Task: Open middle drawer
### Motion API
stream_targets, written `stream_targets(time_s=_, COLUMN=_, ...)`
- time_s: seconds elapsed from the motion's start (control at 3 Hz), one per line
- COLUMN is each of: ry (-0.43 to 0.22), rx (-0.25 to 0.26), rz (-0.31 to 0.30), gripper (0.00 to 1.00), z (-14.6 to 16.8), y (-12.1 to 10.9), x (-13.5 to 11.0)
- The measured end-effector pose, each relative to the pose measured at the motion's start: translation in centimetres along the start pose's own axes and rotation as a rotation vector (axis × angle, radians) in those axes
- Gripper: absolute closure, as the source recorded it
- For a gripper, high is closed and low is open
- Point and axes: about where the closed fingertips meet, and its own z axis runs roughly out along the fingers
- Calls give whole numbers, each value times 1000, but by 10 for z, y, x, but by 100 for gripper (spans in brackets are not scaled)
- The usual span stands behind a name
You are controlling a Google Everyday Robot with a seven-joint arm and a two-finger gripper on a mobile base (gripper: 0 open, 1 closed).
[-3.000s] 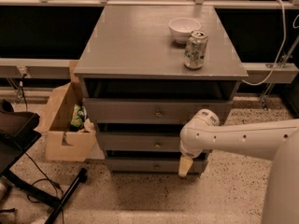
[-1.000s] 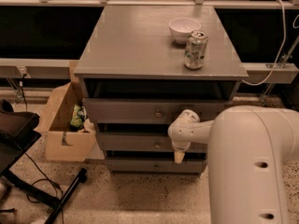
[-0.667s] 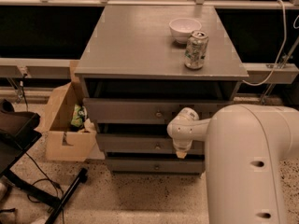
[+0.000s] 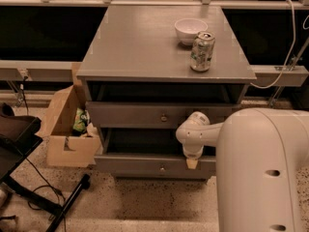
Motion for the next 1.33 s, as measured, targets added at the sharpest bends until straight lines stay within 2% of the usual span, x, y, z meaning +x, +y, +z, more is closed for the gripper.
stream_targets(time_s=0.33, ry=0, rx=0, rz=0, gripper=0, z=0, y=0, x=0)
stream_targets(time_s=0.67, ry=0, rx=0, rz=0, gripper=0, z=0, y=0, x=0)
stream_targets(time_s=1.0, ry=-4, rx=-53, rz=6, gripper=18, z=10, y=14, x=5)
stream_targets(time_s=1.33, ry=-23, rx=-154, rz=8, gripper=41, z=6, y=58, x=16)
